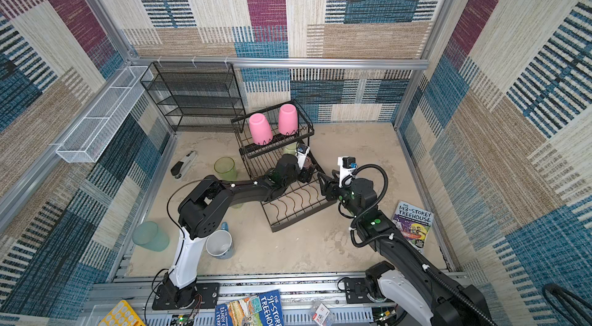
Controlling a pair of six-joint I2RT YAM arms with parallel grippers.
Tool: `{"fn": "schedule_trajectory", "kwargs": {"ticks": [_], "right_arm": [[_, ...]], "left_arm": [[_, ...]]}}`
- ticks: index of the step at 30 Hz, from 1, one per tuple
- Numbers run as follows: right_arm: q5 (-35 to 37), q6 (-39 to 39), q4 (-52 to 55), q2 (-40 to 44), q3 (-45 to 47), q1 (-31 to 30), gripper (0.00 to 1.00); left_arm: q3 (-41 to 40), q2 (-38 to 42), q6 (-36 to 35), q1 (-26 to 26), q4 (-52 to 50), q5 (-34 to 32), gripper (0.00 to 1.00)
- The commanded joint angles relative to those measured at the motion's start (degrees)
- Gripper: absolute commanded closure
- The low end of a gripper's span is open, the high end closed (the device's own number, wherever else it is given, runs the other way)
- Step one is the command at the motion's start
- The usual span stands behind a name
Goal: Load cups into a dish rack
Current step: Place the cup upside down at the dish rack.
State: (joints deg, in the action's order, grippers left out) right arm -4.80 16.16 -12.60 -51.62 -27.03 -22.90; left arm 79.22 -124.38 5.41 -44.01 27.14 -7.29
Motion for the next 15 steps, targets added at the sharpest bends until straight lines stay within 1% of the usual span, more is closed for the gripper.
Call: {"fn": "schedule_trajectory", "kwargs": {"ticks": [1,8,15], "right_arm": [[1.1,-0.4,-1.0,0.6,0.2,0.0,0.36],[1.4,-0.7,-0.8,1.1,0.2,0.0,0.35],[1.9,-0.8,-0.3,1.8,0.1,0.0,0.30]], "left_arm": [[0.8,-0.2,0.3,0.0,-0.7,0.4,0.26],[1.3,-0.3,0.2,0.0,-1.1,1.2,0.18],[1.0,-0.1,0.1,0.0,-1.2,2.1,0.16]]}}
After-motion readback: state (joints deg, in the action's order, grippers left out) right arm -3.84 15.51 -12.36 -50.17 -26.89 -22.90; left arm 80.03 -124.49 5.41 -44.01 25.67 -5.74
